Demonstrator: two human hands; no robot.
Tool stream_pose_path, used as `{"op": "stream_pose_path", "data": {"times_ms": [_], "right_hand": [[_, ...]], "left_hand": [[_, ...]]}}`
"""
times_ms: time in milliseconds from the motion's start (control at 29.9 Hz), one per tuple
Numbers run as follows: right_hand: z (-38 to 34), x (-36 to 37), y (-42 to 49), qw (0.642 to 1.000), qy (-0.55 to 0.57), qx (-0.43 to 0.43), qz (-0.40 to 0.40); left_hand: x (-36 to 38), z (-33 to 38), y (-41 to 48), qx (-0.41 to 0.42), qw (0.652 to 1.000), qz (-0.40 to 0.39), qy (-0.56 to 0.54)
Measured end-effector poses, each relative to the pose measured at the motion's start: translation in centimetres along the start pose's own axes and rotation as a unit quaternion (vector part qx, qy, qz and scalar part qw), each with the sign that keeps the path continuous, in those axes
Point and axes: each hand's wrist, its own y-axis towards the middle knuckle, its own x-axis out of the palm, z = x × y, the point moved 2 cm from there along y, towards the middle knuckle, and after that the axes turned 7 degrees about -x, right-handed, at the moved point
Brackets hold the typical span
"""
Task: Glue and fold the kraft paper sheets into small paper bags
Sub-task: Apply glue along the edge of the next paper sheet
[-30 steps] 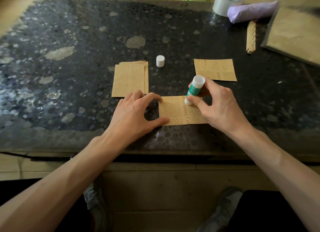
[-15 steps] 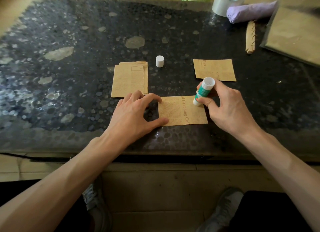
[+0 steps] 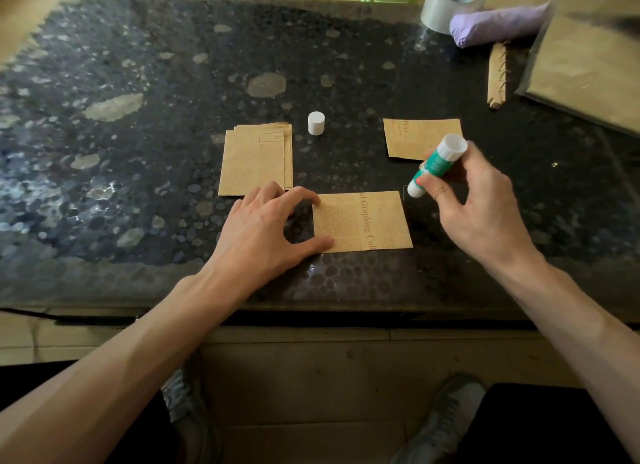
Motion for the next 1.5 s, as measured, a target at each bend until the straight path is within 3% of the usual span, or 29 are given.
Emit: {"op": "stream_pose_path", "data": {"times_ms": [200, 601, 835, 1203, 1503], "right_hand": [[-2.3, 2.6, 0.4, 0.991, 0.113, -0.037, -0.055], [-5.2, 6.3, 1.3, 0.986, 0.087, -0.071, -0.124], [-5.5, 6.8, 1.4, 0.993, 0.071, -0.069, -0.07], [-5.0, 6.9, 0.9, 0.989, 0.067, -0.061, -0.12], [-4.7, 6.4, 0.6, 0.994, 0.05, -0.063, -0.079]], "left_hand": [[-0.1, 0.0, 0.1, -0.004, 1.0, -0.002, 0.003], [0.0, 0.2, 0.1, 0.001, 1.0, 0.008, 0.008], [0.0, 0.0, 0.1, 0.006, 1.0, 0.01, 0.01], [0.0, 0.0, 0.1, 0.002, 1.0, 0.005, 0.015], [0.1, 0.0, 0.2, -0.002, 1.0, 0.0, 0.018]]}}
